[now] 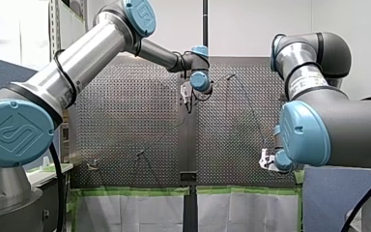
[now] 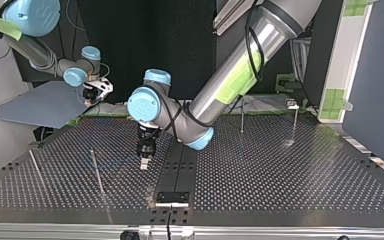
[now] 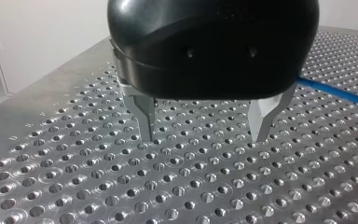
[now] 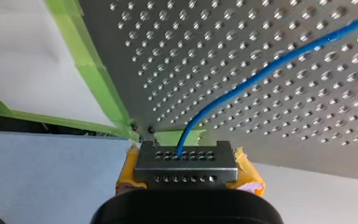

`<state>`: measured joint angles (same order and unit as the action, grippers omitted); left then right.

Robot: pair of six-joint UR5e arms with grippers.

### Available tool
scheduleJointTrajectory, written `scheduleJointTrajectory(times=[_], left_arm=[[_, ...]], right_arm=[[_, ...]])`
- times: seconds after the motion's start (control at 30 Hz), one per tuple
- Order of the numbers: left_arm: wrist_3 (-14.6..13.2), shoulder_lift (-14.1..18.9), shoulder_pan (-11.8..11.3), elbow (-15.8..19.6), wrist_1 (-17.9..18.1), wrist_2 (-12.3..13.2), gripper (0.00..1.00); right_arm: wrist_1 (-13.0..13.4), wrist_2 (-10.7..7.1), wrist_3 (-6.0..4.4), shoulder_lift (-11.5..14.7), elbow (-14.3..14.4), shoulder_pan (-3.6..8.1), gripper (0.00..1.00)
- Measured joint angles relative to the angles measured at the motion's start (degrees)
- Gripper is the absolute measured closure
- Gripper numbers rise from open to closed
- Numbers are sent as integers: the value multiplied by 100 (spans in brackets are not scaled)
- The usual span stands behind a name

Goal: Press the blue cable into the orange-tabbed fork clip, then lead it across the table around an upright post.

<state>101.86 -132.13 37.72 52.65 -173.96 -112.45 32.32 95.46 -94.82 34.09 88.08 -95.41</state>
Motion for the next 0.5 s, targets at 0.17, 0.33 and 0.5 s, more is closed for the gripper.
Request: scheduleJointTrajectory(times=[0.17, 0.33, 0.5], left_arm=[[0, 0, 0, -2, -3, 1, 0], [0, 0, 0, -2, -7, 6, 0], [0, 0, 0, 2, -7, 5, 0]], right_arm=[[36, 4, -33, -53, 1, 41, 100], [58, 10, -70, -84, 2, 77, 100], [91, 101, -104, -210, 1, 118, 100]])
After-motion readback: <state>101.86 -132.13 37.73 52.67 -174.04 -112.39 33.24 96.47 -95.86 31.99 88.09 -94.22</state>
